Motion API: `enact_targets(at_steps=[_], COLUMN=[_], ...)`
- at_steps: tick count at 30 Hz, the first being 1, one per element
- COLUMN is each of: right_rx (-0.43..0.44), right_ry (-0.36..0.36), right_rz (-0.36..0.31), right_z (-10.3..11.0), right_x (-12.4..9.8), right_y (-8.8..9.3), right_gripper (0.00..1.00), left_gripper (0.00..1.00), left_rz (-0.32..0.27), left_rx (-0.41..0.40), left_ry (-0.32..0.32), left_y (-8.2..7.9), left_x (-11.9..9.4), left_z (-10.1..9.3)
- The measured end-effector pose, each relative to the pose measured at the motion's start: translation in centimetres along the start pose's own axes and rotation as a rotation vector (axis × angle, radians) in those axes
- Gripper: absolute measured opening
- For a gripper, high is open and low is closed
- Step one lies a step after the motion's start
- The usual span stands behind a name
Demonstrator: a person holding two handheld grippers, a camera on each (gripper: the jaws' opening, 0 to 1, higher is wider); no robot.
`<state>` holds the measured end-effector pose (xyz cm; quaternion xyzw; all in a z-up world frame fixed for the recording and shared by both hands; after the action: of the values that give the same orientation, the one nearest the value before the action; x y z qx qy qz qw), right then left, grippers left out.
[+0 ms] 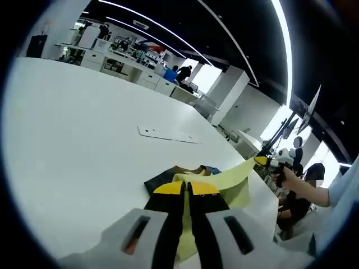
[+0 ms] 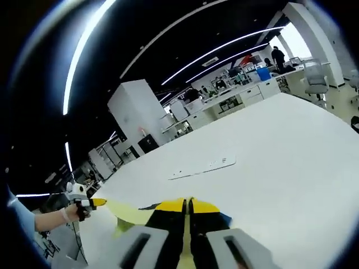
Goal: Fold the garment on the visible template until the final outline fits inside the template.
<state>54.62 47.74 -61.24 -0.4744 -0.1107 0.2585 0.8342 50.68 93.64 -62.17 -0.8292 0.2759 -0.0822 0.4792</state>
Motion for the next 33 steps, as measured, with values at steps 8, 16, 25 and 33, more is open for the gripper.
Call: enact_targets(at_steps=[8, 16, 25, 33], right_rx=[0.008, 0.035, 0.07, 0.085], right_ry=[0.066, 0.106, 0.141, 0.157], right_rz=[0.061, 0.119, 0.147, 0.177], right_z=[-3.2, -4.9, -6.1, -6.5], right_x=[2.5, 3.1, 2.6, 2.3], right_y=[1.8, 3.8, 5.8, 6.9], right_gripper=[0.0, 0.0, 0.0, 0.0], left_gripper=[0.0, 0.0, 0.0, 0.0], left_rz=[0.037, 0.102, 0.17, 0.187], left_rx=[-0.019, -0.066, -0.079, -0.092], left_ry=[-0.041, -0.108, -0.146, -0.163], left_y=[1.7, 3.8, 5.7, 6.6], left_x=[2.2, 3.3, 3.5, 3.6], left_z=[1.5, 3.5, 4.5, 4.9])
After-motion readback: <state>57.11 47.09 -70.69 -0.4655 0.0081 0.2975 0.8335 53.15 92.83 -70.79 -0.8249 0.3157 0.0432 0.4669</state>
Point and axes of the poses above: the point that each gripper's makers call its tool centre point, and the gripper's own axes: x roughly forward along the fingers, z roughly to its left, y roughly out of its underside, the point moved 9 cm from there along -x, roughly backward along the fingers, and after that the axes turned 15 degrees about -z, right-handed, at the moved point
